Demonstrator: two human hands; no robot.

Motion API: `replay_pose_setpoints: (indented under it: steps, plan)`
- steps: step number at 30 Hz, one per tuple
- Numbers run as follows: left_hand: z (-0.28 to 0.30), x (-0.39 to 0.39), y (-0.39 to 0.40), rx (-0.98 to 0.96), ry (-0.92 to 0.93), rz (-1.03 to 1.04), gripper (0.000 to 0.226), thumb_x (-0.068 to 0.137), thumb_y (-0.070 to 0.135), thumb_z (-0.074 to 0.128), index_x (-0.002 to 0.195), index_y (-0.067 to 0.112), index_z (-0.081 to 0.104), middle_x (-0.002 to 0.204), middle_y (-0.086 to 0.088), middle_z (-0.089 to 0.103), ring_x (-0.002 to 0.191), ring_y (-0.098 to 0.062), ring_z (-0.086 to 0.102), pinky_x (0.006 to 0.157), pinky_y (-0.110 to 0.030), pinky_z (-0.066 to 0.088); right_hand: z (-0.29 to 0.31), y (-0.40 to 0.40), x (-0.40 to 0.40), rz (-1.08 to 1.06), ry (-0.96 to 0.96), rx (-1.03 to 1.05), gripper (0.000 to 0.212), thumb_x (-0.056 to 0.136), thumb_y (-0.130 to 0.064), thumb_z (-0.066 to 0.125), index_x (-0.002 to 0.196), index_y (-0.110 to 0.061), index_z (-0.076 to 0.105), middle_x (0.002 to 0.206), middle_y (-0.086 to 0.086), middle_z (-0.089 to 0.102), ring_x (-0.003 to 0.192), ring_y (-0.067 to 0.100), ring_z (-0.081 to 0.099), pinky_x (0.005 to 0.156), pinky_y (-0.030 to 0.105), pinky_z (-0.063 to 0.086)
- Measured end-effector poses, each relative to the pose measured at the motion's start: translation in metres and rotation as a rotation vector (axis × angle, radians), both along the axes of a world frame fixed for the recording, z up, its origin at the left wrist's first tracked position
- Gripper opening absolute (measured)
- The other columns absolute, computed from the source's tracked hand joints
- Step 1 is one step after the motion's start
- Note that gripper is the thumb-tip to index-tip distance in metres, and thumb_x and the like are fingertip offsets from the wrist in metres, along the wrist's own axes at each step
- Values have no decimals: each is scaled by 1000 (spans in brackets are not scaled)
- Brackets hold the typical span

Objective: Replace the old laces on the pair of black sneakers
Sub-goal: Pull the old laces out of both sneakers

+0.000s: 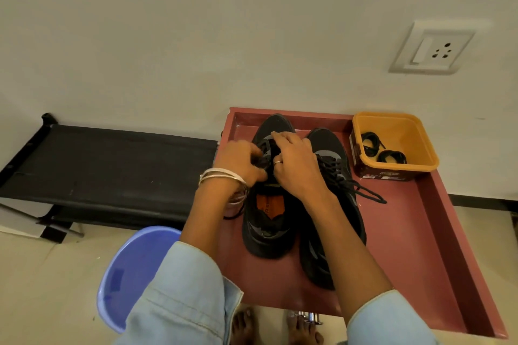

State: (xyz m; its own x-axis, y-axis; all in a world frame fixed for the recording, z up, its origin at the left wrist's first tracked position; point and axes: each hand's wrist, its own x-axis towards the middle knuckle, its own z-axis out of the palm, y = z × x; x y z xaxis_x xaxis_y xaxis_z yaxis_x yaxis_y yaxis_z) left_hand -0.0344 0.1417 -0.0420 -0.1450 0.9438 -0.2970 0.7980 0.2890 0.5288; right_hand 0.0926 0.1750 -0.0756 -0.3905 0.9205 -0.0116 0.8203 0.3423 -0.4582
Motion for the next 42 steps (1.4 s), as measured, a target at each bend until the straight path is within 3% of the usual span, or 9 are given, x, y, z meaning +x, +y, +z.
replay_pose_setpoints:
  steps: [7, 17, 22, 25, 29, 33, 36, 40, 42]
  plan:
    - [-40, 22, -5, 22, 209, 123, 38, 85, 27, 62, 118, 9, 55, 128, -17, 39, 100, -39, 54, 83, -42, 46, -11, 4, -4, 15, -136, 3, 41, 93, -18, 42, 132, -7, 47, 148, 4, 27, 124, 35, 27, 90, 41, 38]
    - [-47, 31, -12, 137, 115, 240, 38, 89, 30, 54, 125, 18, 57, 118, -14, 50, 100, -36, 55, 80, -38, 44, -17, 4, -5, -63, -147, 104, 41, 86, -8, 55, 127, -6, 46, 142, 8, 31, 120, 37, 33, 80, 28, 29]
    - [-48, 33, -13, 135, 129, 250, 37, 91, 30, 51, 126, 18, 54, 118, -13, 48, 99, -37, 55, 76, -38, 44, -13, 5, 0, -263, 260, -135, 12, 94, -14, 49, 106, -13, 51, 123, 8, 38, 113, 29, 35, 85, 29, 24]
    - [-49, 33, -12, 122, 144, 231, 41, 92, 32, 50, 131, 18, 50, 121, -13, 46, 103, -37, 55, 81, -40, 46, -10, 4, -2, -368, 400, -226, 11, 96, -17, 47, 107, -13, 51, 126, 9, 38, 119, 31, 32, 96, 37, 31]
    - [-47, 33, -12, 131, 155, 211, 40, 93, 31, 50, 130, 18, 52, 119, -12, 48, 100, -36, 56, 78, -39, 46, -7, 1, -4, -254, 155, 65, 23, 95, -19, 52, 118, -16, 55, 134, 11, 36, 123, 31, 32, 97, 40, 34]
    - [-45, 33, -13, 139, 155, 219, 39, 94, 33, 49, 129, 18, 53, 119, -11, 49, 100, -34, 56, 78, -37, 45, -15, -1, -6, -190, 18, 85, 20, 94, -21, 54, 107, -19, 70, 142, 1, 34, 125, 27, 29, 97, 41, 32]
    - [-44, 33, -15, 140, 151, 231, 39, 94, 31, 48, 131, 18, 52, 120, -11, 47, 101, -34, 55, 78, -37, 45, -15, 1, -7, -310, 194, 92, 16, 90, -15, 59, 88, -17, 75, 125, -3, 48, 116, 21, 40, 92, 39, 34]
    - [-43, 34, -17, 137, 136, 251, 40, 94, 29, 49, 132, 17, 52, 124, -12, 46, 103, -35, 56, 81, -38, 46, 3, 7, -3, -654, 977, -185, 29, 86, -1, 56, 66, -19, 66, 91, 1, 65, 91, 18, 62, 87, 37, 51]
    - [-42, 34, -17, 141, 140, 250, 40, 94, 29, 48, 132, 16, 51, 124, -11, 46, 103, -35, 56, 81, -39, 46, 7, 8, 1, -768, 1137, -283, 29, 86, 2, 50, 70, -15, 68, 76, 4, 65, 72, 17, 60, 74, 36, 54]
